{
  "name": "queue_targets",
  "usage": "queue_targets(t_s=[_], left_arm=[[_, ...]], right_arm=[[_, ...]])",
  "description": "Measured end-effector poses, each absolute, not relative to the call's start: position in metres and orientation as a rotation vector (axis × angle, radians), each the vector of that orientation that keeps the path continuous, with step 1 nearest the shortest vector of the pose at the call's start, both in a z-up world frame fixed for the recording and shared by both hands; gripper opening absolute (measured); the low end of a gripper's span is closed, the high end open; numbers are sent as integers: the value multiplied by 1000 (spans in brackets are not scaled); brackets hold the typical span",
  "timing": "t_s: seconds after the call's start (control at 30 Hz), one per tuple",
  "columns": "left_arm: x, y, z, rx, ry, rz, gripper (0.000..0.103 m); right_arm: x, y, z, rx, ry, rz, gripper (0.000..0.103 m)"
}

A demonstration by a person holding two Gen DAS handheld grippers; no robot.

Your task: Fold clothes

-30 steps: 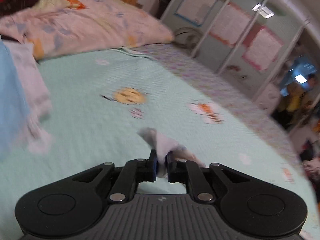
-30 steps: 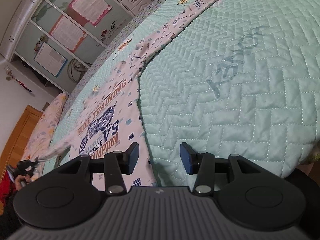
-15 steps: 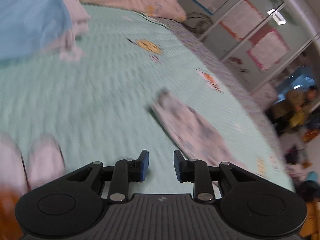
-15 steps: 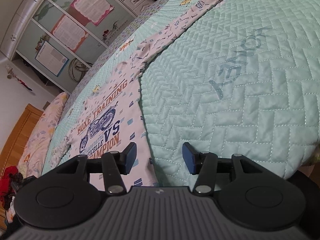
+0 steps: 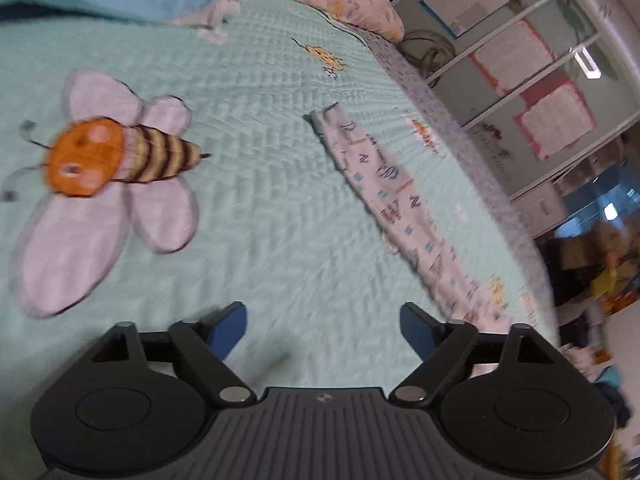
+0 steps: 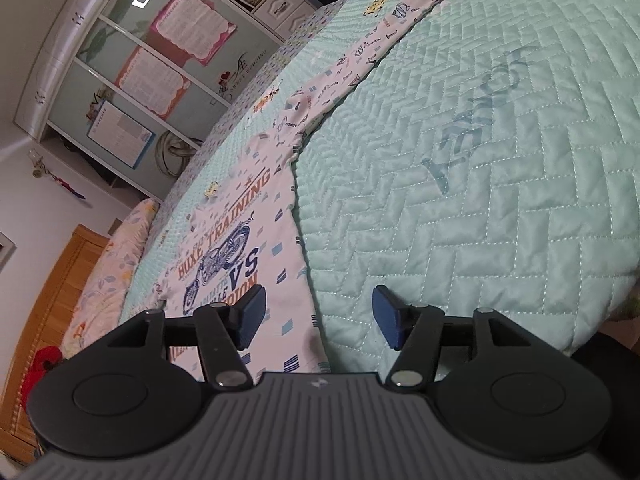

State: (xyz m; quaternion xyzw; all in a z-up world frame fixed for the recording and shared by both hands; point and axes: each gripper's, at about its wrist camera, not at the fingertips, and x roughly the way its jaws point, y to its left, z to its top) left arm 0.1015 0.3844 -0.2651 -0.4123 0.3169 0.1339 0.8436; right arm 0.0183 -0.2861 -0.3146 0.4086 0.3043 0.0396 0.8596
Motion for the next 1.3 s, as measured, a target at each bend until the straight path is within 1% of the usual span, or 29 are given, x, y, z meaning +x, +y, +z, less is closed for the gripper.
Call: queue_targets(t_s=[0.1,0.17,0.4,0.47,0.67,0.9,1.0,1.1,1.17,1.3], left_arm=[[82,363,-245,-761,697,267,94],[66,347,-233,-698,694,272,102],[32,306,-212,-584,753,207,102],[23,302,-208,-572,744,194,102],[19,316,-199,-527,720,224,102],[62,355,-190,-567,657,274,102],[88,356,-197,-571,645,239,102],[124,364,-205,-503,641,216,102],[150,384,-211,-519,653,214,102],[202,447,-242,-781,721,149,102]], right_arm=[[14,-287,-314,872,618,92,62],[10,-289,-313,884,601,98,63],[-4,-303,-314,972,533,114,64],[-5,-307,-315,997,527,124,65],[1,-303,-317,982,552,133,65],[7,-285,-300,862,553,165,65],[19,-263,-291,784,578,215,65],[29,-241,-290,689,603,245,65],[33,-238,-293,692,604,254,65],[45,-233,-300,721,635,263,65]])
